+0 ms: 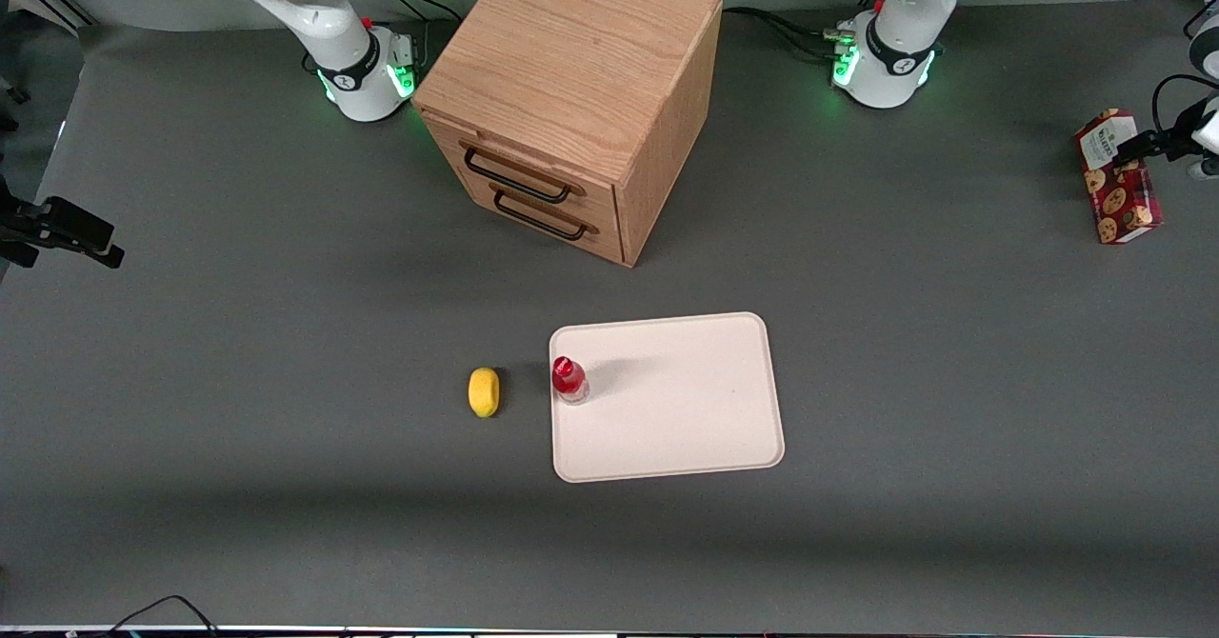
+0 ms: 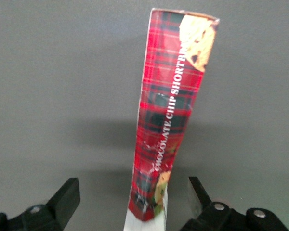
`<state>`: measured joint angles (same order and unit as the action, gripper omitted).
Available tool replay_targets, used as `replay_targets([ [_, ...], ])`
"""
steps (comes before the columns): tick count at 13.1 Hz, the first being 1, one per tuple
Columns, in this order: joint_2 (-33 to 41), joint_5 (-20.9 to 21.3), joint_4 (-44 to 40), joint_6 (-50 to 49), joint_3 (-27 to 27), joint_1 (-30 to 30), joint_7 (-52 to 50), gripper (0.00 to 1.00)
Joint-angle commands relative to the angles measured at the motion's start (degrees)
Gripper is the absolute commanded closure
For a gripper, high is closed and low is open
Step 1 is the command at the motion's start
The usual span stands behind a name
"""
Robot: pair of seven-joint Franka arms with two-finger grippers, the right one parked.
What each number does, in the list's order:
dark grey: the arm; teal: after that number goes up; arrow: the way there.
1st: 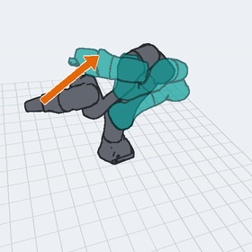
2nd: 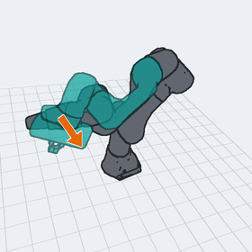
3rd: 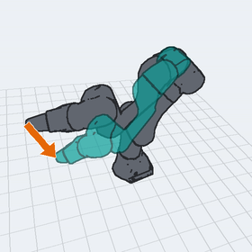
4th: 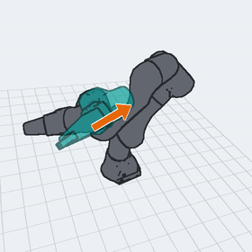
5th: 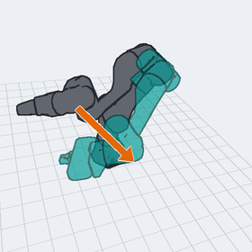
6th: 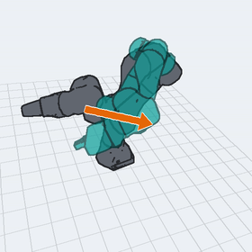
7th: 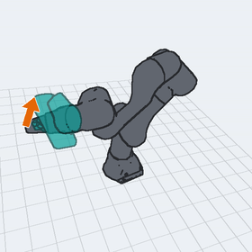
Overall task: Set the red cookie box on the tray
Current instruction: 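Lower the open left gripper around the cookie box and close it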
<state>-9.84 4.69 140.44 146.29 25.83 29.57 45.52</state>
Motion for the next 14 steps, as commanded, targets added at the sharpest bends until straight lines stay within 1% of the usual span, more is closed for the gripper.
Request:
replay_targets([
  [1,-1.2,-1.1,0.4,2.2,-0.6,0.8,0.6,0.00],
  [3,-1.6,-1.1,0.9,2.2,-0.6,0.9,0.6,0.19],
  [4,-1.8,-1.1,1.6,2.2,-0.6,1.5,0.6,0.20],
  [5,-1.6,-1.1,1.8,1.6,-0.6,1.5,0.6,0.34],
  [7,-1.6,-1.1,1.8,1.3,-0.6,1.5,0.8,0.83],
  [8,-1.7,-1.1,1.8,0.9,-0.7,1.6,0.8,0.93],
  [9,-1.6,-1.1,1.8,0.5,-0.7,1.5,0.8,1.00],
  [14,0.5,-1.1,1.3,0.1,-0.9,0.8,1.8,1.00],
])
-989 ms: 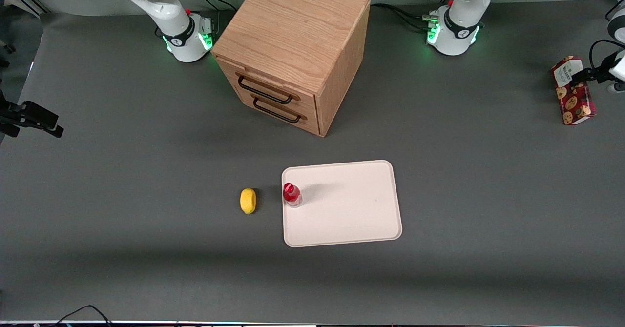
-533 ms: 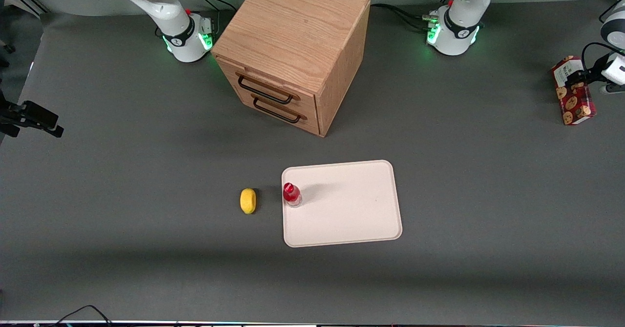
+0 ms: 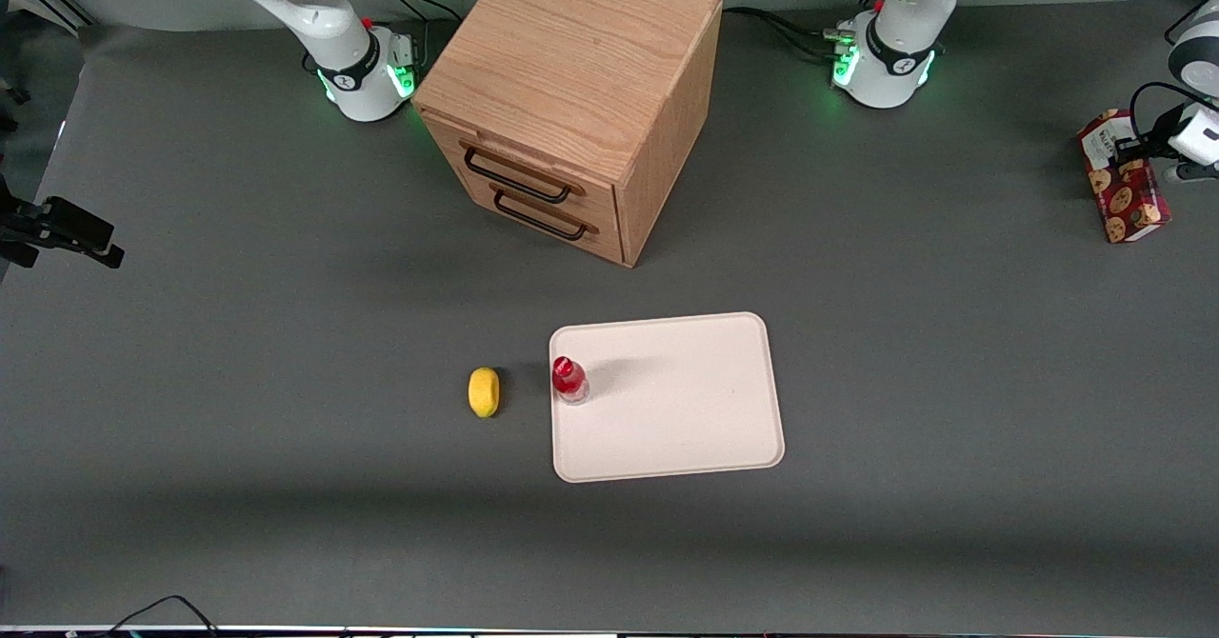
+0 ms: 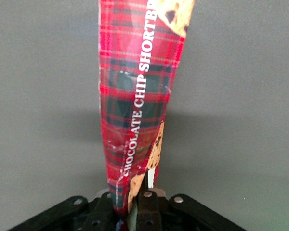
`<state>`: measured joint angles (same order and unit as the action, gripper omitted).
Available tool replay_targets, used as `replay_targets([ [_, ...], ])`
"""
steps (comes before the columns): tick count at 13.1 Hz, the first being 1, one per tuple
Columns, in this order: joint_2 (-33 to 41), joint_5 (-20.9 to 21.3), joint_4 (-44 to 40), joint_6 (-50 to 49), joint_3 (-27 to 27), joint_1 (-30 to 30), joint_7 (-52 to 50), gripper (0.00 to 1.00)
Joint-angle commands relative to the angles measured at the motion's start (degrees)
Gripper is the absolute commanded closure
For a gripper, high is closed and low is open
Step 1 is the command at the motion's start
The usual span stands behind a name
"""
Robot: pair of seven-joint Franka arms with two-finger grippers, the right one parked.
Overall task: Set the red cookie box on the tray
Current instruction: 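Lift the cookie box upright with the left gripper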
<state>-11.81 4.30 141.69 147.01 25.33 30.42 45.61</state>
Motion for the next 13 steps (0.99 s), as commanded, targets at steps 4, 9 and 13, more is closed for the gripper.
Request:
replay_targets([
  [4,8.7,-0.2,-6.8,-11.1,-1.8,-2.0,2.9,1.00],
  [9,13.3,2.9,-30.5,-40.5,-7.9,-2.6,3.0,1.00],
  [13,13.3,4.5,-41.1,-50.7,-11.1,-2.6,2.7,1.00],
])
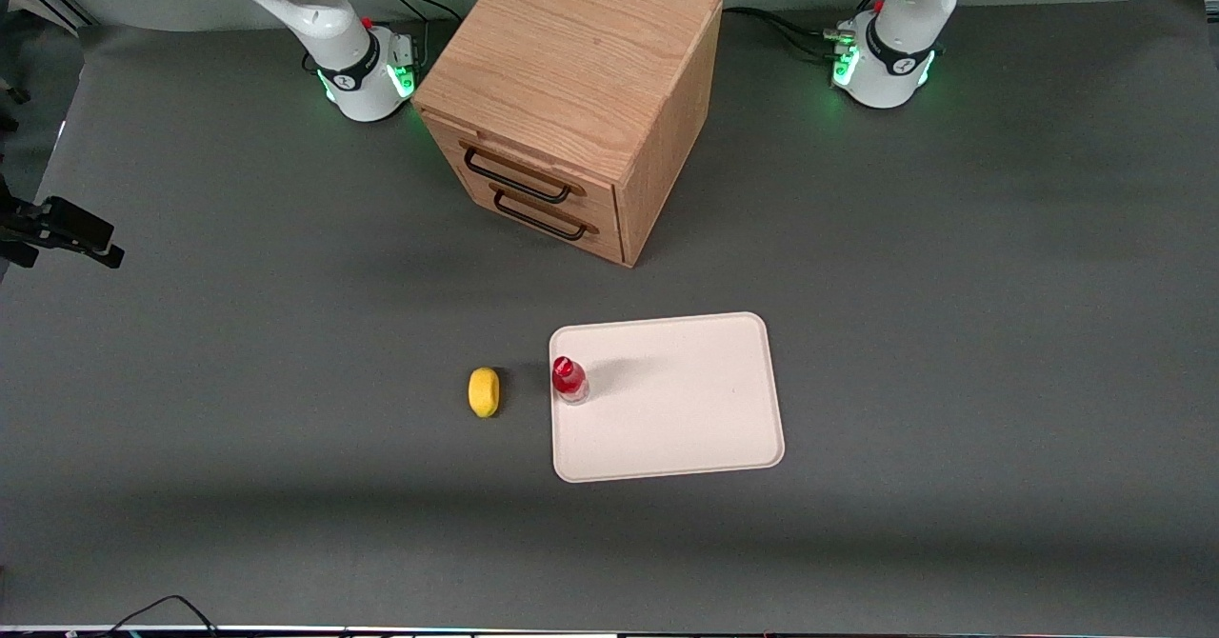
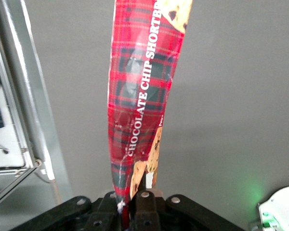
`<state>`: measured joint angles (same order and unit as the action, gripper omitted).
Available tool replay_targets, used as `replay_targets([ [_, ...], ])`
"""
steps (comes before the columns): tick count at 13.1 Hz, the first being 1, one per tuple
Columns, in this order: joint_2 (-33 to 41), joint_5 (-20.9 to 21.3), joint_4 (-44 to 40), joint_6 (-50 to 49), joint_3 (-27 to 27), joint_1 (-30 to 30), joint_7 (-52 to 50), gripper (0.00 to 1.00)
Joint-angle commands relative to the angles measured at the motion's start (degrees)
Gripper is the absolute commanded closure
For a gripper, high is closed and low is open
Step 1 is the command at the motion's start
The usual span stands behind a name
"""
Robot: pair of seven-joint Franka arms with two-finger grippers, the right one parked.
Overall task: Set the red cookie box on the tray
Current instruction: 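Lift the cookie box upright with the left gripper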
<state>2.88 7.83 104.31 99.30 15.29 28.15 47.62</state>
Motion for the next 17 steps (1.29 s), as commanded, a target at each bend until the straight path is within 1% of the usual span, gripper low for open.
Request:
replay_targets([
  [1,-1.4,0.9,-3.8,-3.1,-2.4,-0.3,-0.1,1.00],
  [3,-1.0,0.5,-3.9,-4.8,-5.0,-0.3,-2.5,1.00],
  [5,0.9,0.5,-3.9,-6.2,-10.9,-0.4,-7.8,1.00],
  [6,1.2,0.5,-3.9,-7.3,-14.7,-0.4,-11.5,1.00],
  [11,0.6,-0.4,-4.7,-7.7,-34.1,-0.5,-35.1,1.00],
  [13,-1.1,-3.0,-4.7,-6.5,-40.3,-0.6,-45.5,1.00],
  [17,-6.4,-3.4,-4.7,-1.4,-52.3,-1.5,-65.1,1.00],
])
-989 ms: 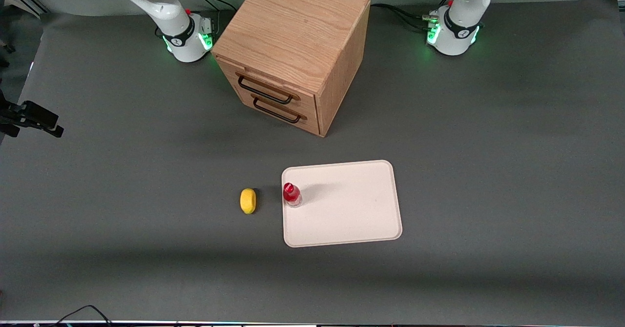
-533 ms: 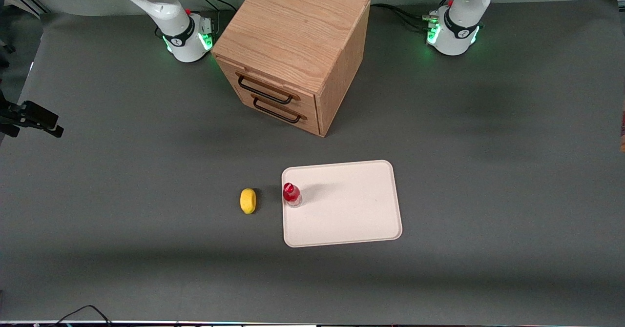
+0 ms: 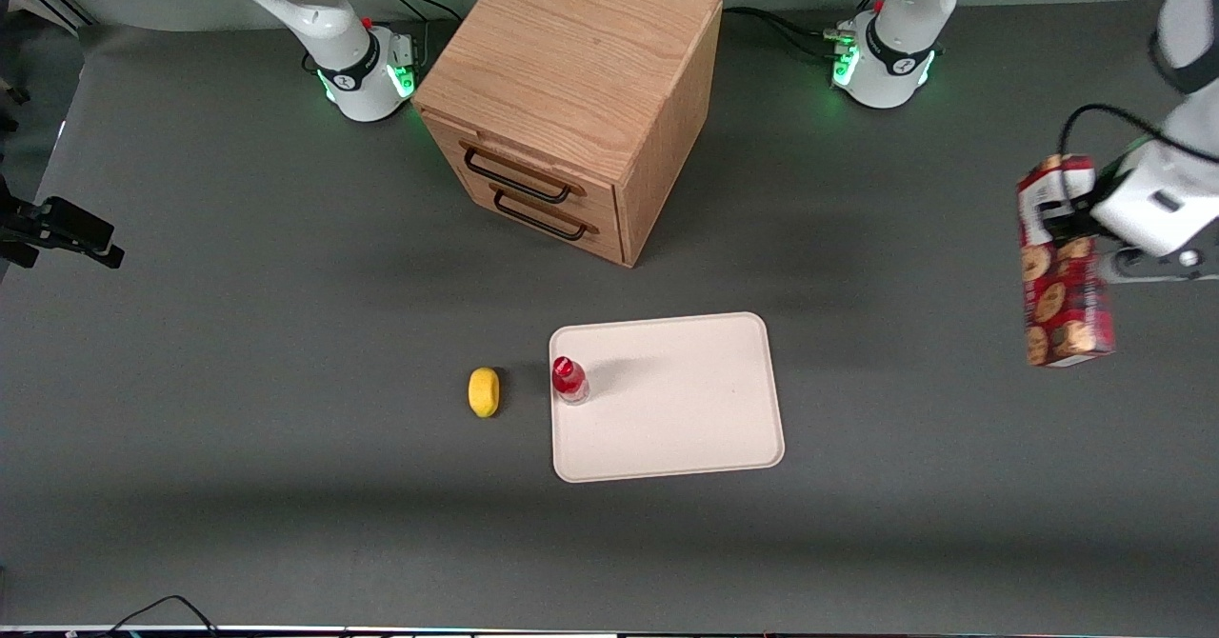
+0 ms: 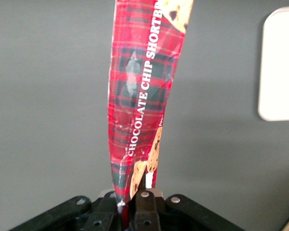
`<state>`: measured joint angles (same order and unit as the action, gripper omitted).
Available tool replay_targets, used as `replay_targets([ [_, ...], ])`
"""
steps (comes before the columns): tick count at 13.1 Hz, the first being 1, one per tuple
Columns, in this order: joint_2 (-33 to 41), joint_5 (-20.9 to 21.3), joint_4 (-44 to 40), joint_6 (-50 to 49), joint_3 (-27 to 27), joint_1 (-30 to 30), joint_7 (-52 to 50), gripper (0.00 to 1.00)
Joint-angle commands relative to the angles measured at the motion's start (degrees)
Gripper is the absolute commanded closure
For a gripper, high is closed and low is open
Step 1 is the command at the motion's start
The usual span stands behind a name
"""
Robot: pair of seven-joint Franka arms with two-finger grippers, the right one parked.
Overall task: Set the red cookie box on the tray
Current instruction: 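Carry the cookie box over the white tray with the left gripper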
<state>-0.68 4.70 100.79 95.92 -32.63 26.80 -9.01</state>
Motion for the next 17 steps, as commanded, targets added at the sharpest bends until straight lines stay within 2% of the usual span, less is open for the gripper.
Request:
replay_targets([
  [1,-4.7,-0.3,-1.2,3.6,-7.4,-0.3,-13.9,1.00],
  [3,-8.7,0.1,-1.1,7.9,-11.7,-1.8,-23.2,1.00],
  [6,-15.0,2.0,-0.9,15.1,-13.0,-7.2,-35.8,1.00],
  [10,-24.2,12.6,-1.0,23.1,-13.0,-12.9,-47.8,1.00],
  [13,-31.6,24.0,-1.2,26.3,-12.9,-16.9,-57.8,1.00],
  [17,-38.2,31.9,-1.3,30.1,-12.4,-19.9,-60.1,1.00],
])
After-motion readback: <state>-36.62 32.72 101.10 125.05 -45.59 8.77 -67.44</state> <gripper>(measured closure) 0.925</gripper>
